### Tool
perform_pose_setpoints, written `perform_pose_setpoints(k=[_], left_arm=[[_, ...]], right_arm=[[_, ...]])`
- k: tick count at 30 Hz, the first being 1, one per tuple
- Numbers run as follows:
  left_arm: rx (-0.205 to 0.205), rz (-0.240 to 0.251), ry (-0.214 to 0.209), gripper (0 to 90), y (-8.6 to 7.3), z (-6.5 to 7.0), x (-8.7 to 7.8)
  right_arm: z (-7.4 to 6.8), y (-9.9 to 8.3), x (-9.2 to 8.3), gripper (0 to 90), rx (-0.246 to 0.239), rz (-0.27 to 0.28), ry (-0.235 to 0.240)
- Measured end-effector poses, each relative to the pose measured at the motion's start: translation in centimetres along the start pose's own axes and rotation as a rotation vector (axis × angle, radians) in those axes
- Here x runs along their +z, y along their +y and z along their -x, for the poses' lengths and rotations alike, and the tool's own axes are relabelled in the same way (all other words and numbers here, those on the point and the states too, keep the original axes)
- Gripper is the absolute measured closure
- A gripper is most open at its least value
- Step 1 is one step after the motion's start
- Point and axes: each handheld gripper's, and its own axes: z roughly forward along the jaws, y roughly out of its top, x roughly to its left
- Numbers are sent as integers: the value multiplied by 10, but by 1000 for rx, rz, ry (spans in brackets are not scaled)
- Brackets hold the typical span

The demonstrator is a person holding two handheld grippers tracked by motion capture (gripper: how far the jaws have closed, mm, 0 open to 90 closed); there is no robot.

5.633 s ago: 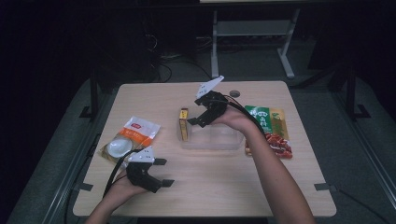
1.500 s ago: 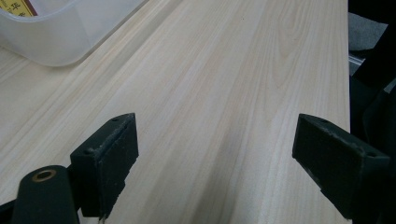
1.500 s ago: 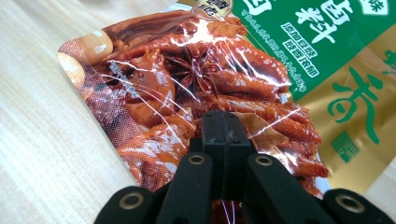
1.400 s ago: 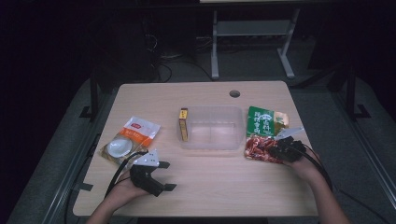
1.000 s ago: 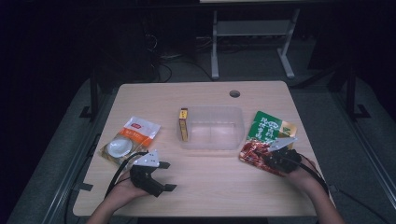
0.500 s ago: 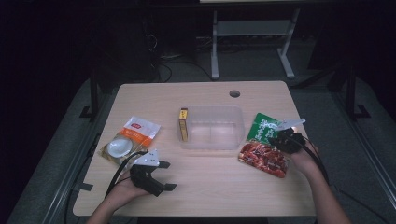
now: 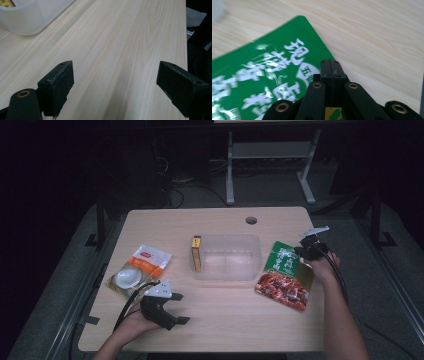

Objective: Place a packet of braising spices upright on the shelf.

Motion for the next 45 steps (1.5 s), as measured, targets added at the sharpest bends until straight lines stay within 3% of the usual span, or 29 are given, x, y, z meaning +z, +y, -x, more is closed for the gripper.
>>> perform_pose_setpoints(k=[9, 20, 33, 42, 45], left_arm=[[1, -3, -4, 138, 0, 0, 1], [3, -6, -4, 138, 0, 1, 2], [8, -5, -3, 139, 0, 2, 0], [14, 1, -4, 139, 1, 3, 0], [14, 2, -4, 138, 1, 3, -1]], right_arm=[[3, 2, 9, 900, 11, -28, 0], [0, 1, 11, 900, -15, -59, 0], [-7, -7, -2, 900, -69, -104, 48], [-20, -24, -21, 900, -109, -115, 98], [-29, -32, -30, 900, -143, -127, 112]])
